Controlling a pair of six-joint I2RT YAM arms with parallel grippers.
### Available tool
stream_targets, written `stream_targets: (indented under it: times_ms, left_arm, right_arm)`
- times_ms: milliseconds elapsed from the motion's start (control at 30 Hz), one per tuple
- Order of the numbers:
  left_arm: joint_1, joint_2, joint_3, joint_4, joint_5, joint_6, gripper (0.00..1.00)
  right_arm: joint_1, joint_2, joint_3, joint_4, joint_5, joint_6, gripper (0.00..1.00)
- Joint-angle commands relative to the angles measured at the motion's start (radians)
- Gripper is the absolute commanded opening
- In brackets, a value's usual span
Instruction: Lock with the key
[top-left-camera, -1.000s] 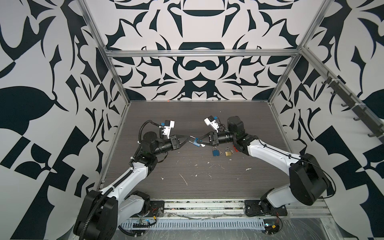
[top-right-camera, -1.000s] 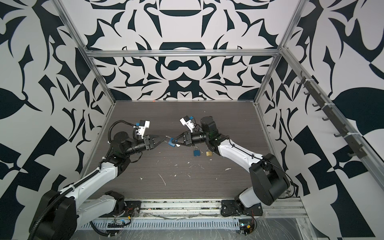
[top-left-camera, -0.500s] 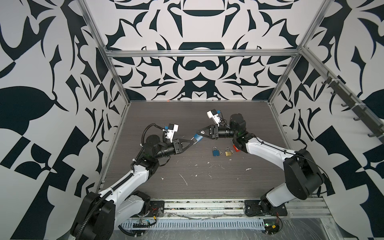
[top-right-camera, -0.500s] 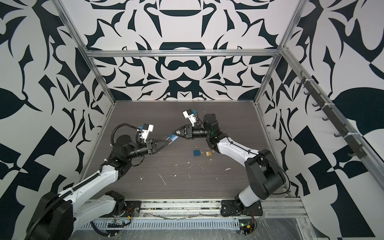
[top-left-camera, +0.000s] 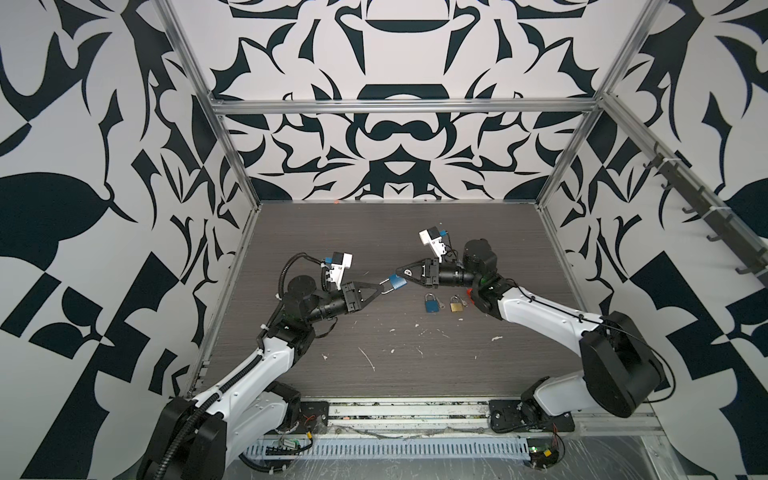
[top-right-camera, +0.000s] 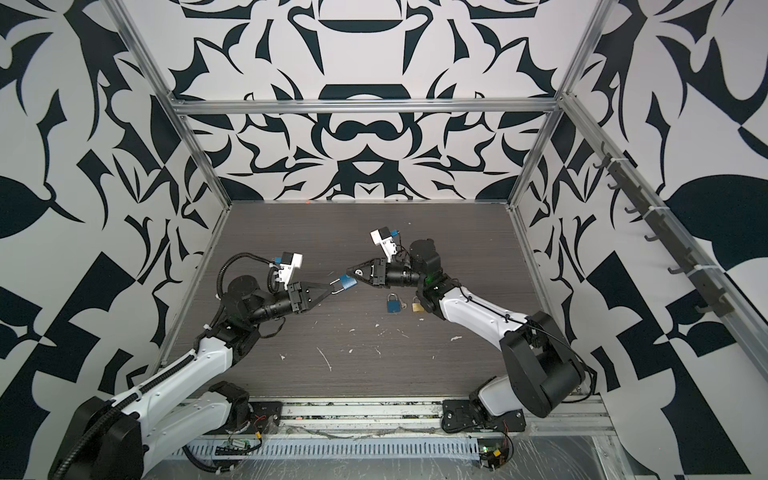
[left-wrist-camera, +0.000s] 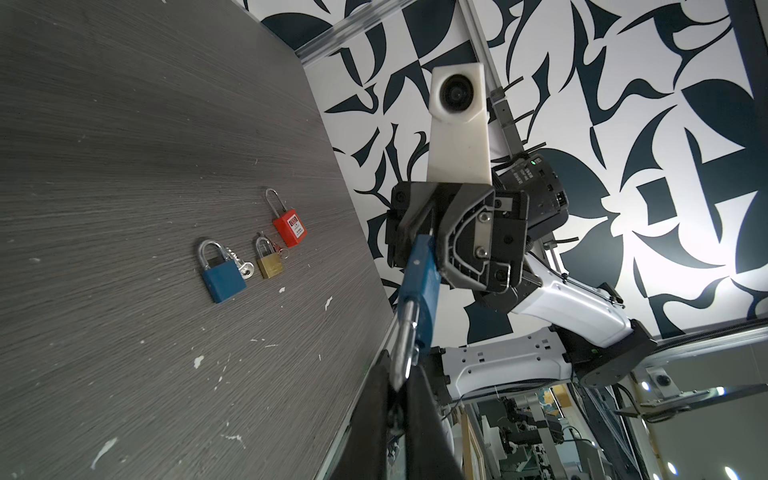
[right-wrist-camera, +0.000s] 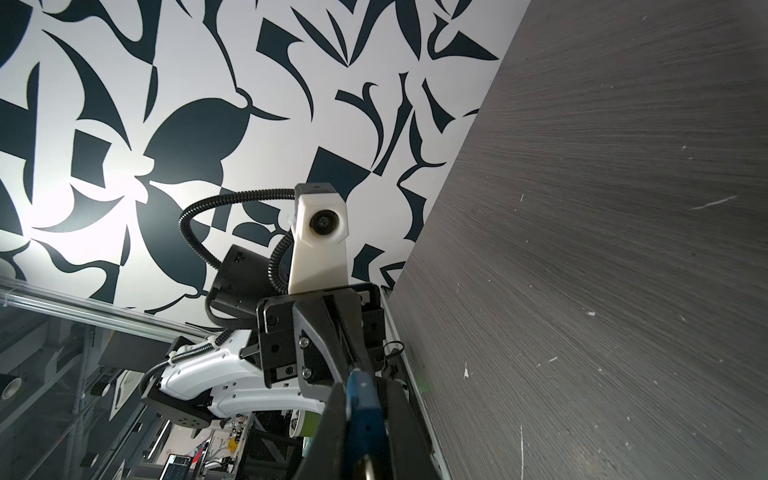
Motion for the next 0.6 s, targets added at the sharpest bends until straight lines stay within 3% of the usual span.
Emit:
stream_targets:
  times_ms: [0, 567]
  left_arm:
    - [0.021, 0.001, 0.004, 0.04, -0.039, -0.019, 0.0]
    - [0.021, 0.141, 0.029, 0.259, -0.01, -0.134, 0.0]
  right_arm:
    - [-0.002, -0.032, -0.008, 0.007, -0.014, -0.003, 0.0]
    - [0.106, 0.029, -0.057, 0.164, 0.066, 0.032, 0.0]
